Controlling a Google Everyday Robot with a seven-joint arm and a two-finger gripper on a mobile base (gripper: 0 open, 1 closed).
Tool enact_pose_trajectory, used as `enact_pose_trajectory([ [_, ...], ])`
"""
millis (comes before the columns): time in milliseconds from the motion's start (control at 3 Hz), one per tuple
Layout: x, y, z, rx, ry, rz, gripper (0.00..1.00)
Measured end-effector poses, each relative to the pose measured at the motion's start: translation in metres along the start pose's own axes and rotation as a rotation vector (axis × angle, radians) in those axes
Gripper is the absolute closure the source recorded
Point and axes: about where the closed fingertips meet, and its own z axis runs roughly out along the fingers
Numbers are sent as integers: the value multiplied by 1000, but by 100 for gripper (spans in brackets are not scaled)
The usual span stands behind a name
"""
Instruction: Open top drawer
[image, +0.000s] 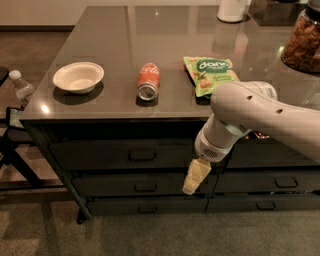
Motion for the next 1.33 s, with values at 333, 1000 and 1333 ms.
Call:
enact_pose_trajectory([
  [333, 2, -2, 4, 2, -4, 15, 0],
  [1000, -9, -39, 26, 32, -32, 11, 0],
  [1333, -14, -44, 37, 31, -43, 0, 0],
])
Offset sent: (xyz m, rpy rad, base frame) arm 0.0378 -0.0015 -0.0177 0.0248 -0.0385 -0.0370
